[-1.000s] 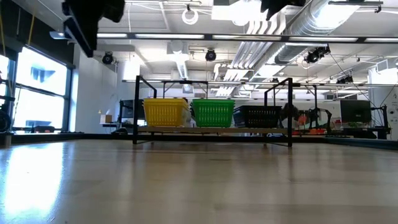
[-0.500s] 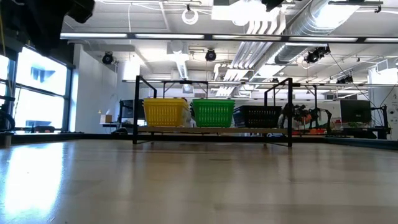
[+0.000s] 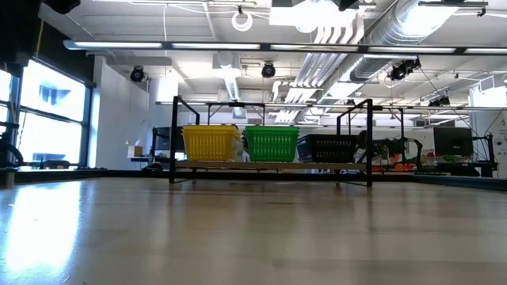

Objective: Stack baskets on shelf by color
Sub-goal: Stack the black bin on top of the black bins on the shelf

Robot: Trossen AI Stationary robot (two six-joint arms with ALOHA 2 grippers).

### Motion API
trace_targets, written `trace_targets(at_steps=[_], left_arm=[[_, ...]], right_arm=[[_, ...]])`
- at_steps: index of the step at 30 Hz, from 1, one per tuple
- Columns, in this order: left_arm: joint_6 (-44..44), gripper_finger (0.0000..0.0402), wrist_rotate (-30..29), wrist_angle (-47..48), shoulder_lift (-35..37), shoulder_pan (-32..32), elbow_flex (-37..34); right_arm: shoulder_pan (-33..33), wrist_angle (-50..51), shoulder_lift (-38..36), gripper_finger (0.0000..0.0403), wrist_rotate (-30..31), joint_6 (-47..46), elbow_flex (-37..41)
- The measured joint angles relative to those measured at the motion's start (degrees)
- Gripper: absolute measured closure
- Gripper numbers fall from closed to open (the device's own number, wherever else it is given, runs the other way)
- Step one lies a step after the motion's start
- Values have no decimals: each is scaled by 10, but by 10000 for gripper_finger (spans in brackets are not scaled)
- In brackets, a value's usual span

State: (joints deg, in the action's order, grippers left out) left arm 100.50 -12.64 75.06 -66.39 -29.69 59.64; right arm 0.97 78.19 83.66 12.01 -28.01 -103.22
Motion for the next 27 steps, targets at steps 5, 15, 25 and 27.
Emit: trace_targets(at_steps=[5,15,25,27], left_arm=[[89,241,6,2,-32,-57,0],[196,241,62,15,-95,-122,0],[284,241,109,-3,-134,-176,0],[295,241,109,-19,-140,-184,0]], right_arm=[[0,0,0,288,0,6,0],[0,0,0,288,0,29,0],[0,0,0,288,0,30,0],[0,0,0,288,0,30,0]])
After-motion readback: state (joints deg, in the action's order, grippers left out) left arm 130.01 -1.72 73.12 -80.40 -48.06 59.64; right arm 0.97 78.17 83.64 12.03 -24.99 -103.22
